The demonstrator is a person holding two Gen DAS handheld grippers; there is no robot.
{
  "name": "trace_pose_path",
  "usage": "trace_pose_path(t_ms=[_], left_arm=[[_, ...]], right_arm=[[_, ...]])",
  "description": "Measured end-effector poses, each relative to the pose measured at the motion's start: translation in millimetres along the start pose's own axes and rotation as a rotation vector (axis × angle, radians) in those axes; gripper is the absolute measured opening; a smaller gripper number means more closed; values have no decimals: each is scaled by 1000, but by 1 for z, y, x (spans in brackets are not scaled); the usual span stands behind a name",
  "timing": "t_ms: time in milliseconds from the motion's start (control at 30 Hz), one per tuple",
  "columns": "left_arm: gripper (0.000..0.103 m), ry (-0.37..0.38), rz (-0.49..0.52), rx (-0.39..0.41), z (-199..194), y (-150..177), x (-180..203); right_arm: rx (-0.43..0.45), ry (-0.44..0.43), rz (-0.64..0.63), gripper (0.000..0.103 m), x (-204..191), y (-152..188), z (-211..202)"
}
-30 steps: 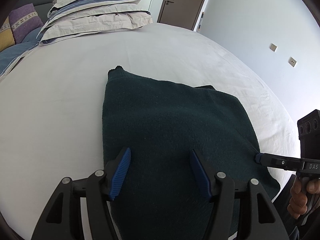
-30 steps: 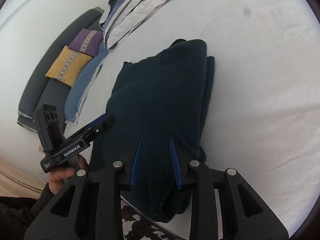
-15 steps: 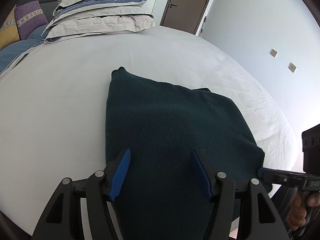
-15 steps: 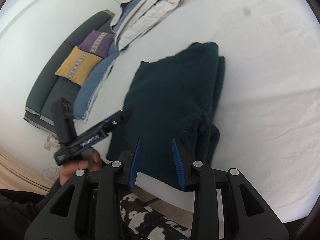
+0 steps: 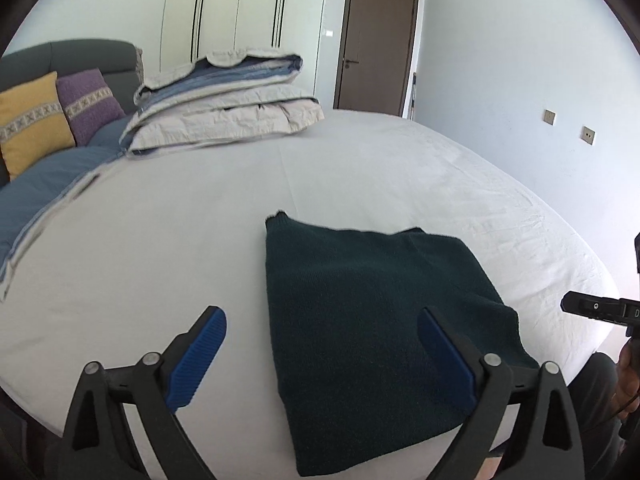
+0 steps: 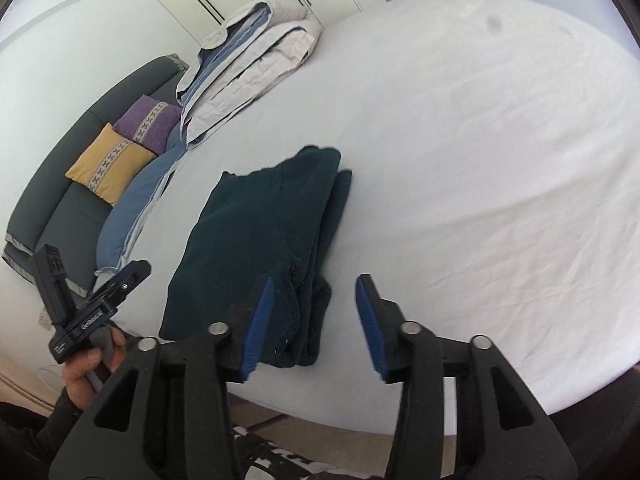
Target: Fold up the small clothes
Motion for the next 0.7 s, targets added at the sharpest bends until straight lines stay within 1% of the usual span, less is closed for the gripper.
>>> trace_pose_path(t_ms=[100,167,200,233,267,333,367,400,433,467,500,533,633,700], left_arm=[[103,-74,56,82,-24,-18,3],[103,-118,69,130,-40,-30,3],[103,-142,70,160,-49,-37,2],[103,-166,72,195,-60,-43,2],[103,-194,74,235,-71,-50,1],[103,-266,86,324,-93,-63,1],[103,-307,93,363,-103,-69,1],[103,-344,95,398,-113,-73,1],[103,-373,98,431,-123,-76,1],[103,-381,101,456,-131,-78,2],[103,-375,97,465,-137,-80,1],[103,-366,81,454,-140,-81,-1],[103,-362,11,347,-138,-81,-11],[103,-377,9,316,-137,-81,-14]], right_arm=[[49,54,-100,50,-24,-8,-12],[93,105,-161,52,-38,-13,-23],[124,124,-188,55,-44,-17,-30],[161,140,-207,61,-50,-21,-40],[212,160,-219,64,-56,-26,-50],[342,192,-239,83,-66,-36,-76],[407,207,-256,87,-73,-40,-89],[477,227,-274,95,-79,-43,-104],[537,245,-281,100,-83,-46,-117],[582,255,-285,100,-87,-49,-127],[610,256,-285,101,-91,-51,-139],[623,252,-281,102,-94,-53,-146],[672,245,-260,102,-100,-58,-168],[703,248,-260,103,-104,-60,-181]])
Point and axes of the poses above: each gripper's, at about its wrist camera, not at the fingertips, and z roughly the way its jaws point, x to its right, y to its underside, the point moved 7 cm from there along z, roughly the way its jaws point, and after that the axes turned 9 degrees about y, right-handed, at the moved point
